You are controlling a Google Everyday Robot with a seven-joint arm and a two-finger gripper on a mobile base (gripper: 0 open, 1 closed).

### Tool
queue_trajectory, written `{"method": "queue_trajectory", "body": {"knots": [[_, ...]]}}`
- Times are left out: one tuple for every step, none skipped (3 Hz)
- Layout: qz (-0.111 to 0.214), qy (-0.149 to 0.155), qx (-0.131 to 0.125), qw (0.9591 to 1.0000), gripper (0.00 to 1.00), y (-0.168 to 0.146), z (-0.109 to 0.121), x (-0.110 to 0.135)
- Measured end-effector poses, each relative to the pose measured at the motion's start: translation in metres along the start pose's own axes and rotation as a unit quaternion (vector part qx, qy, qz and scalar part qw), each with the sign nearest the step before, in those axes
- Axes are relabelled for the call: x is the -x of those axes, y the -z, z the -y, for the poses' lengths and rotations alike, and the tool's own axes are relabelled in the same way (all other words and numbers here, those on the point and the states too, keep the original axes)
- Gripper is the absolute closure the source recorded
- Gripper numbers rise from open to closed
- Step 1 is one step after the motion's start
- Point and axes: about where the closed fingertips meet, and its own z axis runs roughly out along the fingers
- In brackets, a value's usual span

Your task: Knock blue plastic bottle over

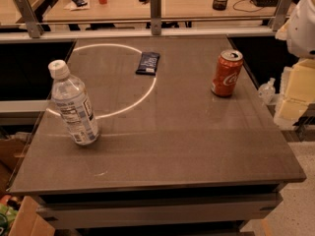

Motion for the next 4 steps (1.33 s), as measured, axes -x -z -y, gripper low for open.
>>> {"method": "queue_trajectory", "body": {"knots": [[0.0,0.0,0.0,1.0,0.0,0.0,0.0,0.0],[0.026,-0.013,-0.003,0.9996,0.0,0.003,-0.008,0.003],[0.09,-0.052,-0.002,0.9946,0.0,0.006,-0.03,0.012],[0.167,-0.05,0.007,0.9846,0.0,0.01,-0.061,0.041]]}}
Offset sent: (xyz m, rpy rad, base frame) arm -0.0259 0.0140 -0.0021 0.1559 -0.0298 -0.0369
